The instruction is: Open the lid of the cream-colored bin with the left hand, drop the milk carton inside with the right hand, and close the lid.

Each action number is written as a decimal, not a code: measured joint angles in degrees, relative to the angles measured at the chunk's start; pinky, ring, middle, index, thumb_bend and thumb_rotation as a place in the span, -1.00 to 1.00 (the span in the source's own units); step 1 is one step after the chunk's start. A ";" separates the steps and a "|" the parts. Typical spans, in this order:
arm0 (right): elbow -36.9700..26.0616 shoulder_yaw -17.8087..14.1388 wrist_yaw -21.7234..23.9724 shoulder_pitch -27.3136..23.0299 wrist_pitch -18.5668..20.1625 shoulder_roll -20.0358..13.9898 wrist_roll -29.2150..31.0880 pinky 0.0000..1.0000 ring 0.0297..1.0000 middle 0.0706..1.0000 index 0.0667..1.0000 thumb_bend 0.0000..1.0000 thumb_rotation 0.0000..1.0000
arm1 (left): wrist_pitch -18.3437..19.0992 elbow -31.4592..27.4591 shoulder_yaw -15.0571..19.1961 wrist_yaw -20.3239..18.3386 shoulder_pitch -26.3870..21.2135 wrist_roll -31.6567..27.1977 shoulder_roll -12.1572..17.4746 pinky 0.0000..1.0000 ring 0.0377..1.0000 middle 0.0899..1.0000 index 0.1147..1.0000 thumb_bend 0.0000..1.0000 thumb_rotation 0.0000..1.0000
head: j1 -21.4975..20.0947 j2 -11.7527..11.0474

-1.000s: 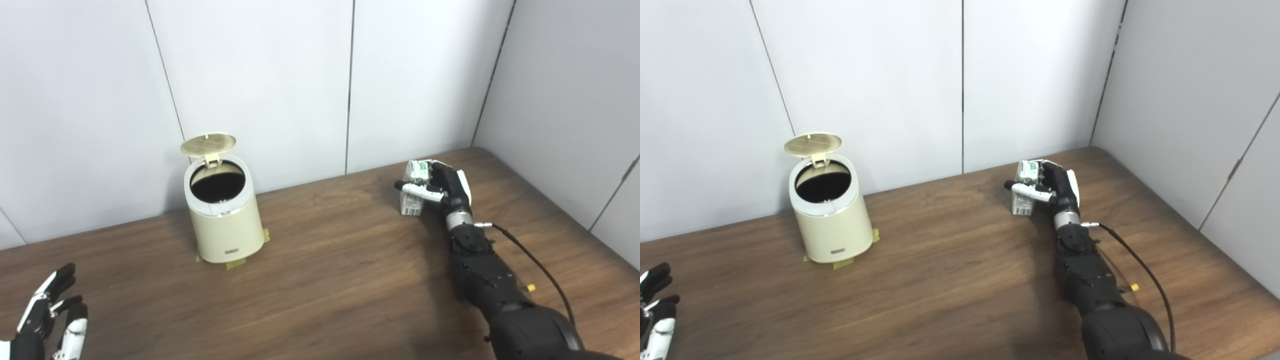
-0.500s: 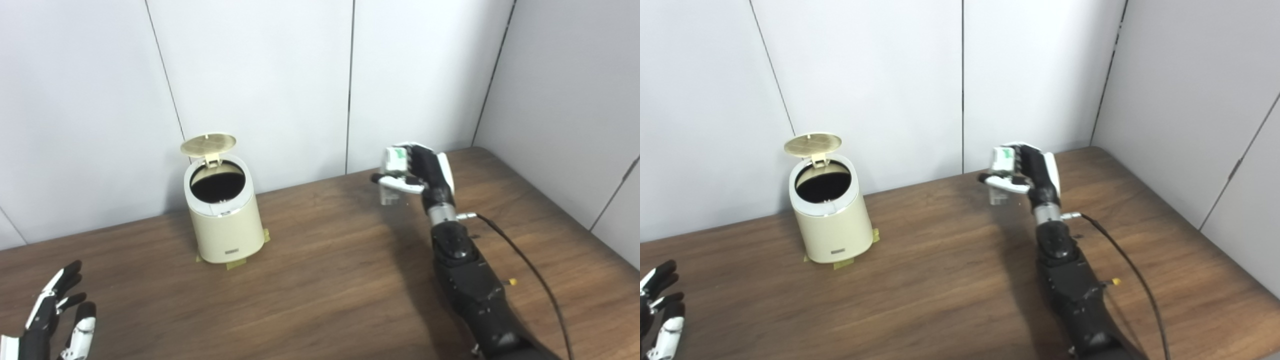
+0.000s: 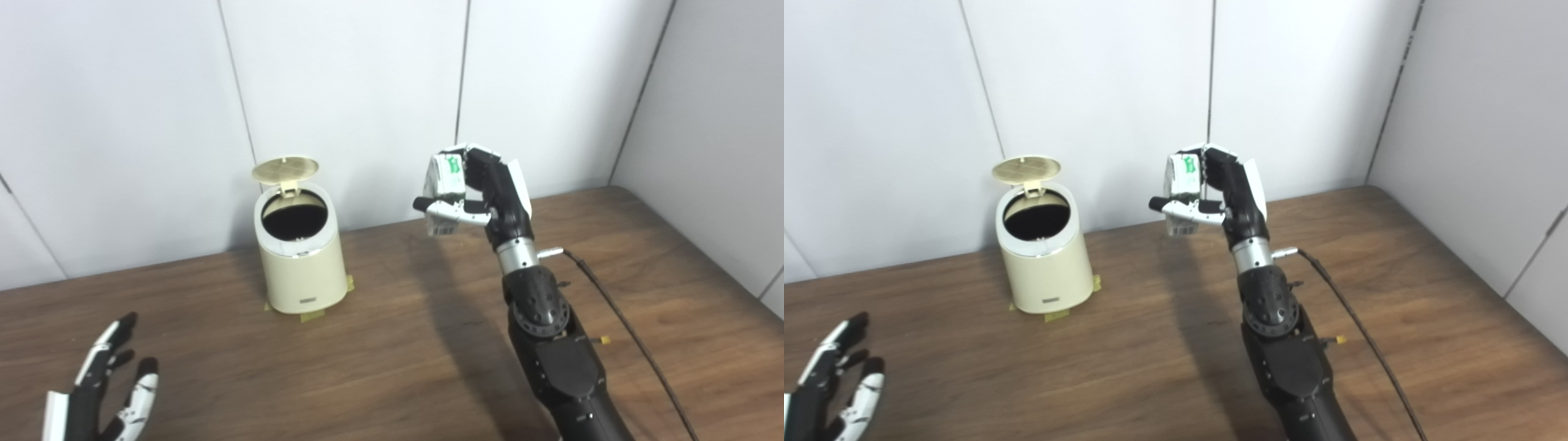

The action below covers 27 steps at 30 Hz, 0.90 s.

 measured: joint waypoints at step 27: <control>9.32 4.45 -0.40 -6.90 -7.54 12.19 -3.21 -0.21 -0.12 -0.09 -0.17 0.00 -1.00 | -0.61 -0.28 -1.31 3.27 0.41 5.20 -1.32 0.73 0.79 0.74 0.69 -0.27 0.12 | 9.06 -0.79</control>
